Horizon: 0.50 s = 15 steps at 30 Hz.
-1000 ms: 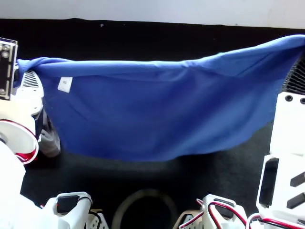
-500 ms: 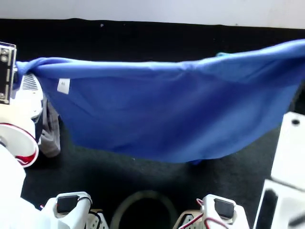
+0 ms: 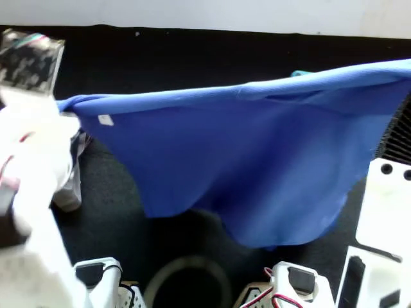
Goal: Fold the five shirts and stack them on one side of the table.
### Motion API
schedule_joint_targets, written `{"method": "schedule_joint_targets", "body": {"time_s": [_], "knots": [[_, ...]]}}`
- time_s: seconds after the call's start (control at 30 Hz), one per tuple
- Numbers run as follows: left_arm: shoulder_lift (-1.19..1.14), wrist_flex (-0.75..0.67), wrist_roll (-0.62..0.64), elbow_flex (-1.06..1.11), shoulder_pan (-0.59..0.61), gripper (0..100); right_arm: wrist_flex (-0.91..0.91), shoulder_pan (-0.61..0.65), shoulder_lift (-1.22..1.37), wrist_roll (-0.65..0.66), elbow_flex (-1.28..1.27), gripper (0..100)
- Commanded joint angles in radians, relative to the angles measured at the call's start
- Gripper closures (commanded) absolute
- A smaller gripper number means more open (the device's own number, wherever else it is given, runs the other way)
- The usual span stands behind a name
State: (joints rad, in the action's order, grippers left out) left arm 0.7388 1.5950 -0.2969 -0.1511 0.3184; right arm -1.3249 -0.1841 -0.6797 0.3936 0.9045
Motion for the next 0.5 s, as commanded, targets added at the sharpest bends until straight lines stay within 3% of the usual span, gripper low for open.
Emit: {"method": "schedule_joint_targets", "body": {"time_s": [0.0,0.23,0.47], "knots": [[0.128,-0.018,0.002,0.002,0.035,99,0.022,-0.01,-0.005,0.008,0.027,99.3],[0.363,-0.029,0.0,0.004,0.035,99,0.025,-0.01,-0.007,0.008,0.027,99.3],[0.4,-0.094,0.0,0.01,0.036,99,0.039,-0.01,-0.07,0.003,0.019,99.3]]}}
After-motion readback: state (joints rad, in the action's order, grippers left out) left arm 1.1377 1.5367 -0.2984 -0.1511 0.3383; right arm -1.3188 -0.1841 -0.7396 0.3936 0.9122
